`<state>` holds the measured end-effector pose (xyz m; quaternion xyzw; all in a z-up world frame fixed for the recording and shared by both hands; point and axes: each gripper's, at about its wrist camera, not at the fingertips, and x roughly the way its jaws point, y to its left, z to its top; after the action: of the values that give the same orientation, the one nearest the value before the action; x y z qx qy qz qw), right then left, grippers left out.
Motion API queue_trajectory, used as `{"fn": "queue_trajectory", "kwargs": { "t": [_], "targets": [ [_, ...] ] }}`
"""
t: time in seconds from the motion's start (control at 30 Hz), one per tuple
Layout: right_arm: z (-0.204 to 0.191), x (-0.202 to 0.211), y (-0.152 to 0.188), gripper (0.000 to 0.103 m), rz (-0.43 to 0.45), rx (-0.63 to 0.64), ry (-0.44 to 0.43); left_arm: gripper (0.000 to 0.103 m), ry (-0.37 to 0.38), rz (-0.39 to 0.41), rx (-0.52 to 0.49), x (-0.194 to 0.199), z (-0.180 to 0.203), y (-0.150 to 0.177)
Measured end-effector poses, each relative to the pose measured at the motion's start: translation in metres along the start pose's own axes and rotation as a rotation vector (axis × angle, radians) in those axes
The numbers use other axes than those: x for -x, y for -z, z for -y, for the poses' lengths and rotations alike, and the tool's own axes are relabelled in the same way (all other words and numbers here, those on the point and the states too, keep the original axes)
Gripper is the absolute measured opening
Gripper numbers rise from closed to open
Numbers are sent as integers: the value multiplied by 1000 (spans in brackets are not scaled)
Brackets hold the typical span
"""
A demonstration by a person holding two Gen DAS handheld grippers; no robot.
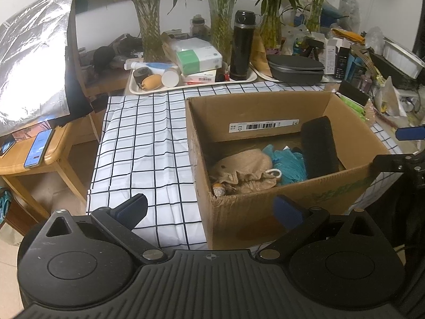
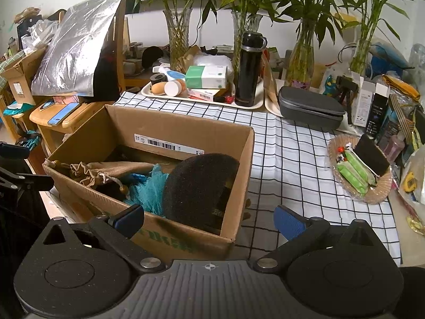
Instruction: Organize soft objects
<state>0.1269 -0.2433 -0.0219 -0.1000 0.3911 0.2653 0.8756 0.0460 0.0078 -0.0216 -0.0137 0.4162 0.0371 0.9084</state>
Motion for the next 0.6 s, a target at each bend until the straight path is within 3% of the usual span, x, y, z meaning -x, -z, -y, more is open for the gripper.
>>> {"fn": "queue_trajectory", "kwargs": {
  "t": [0.6],
  "targets": [
    [1, 0, 1, 103, 1, 13, -8, 103, 0, -3, -3, -1, 2, 1]
  ]
}}
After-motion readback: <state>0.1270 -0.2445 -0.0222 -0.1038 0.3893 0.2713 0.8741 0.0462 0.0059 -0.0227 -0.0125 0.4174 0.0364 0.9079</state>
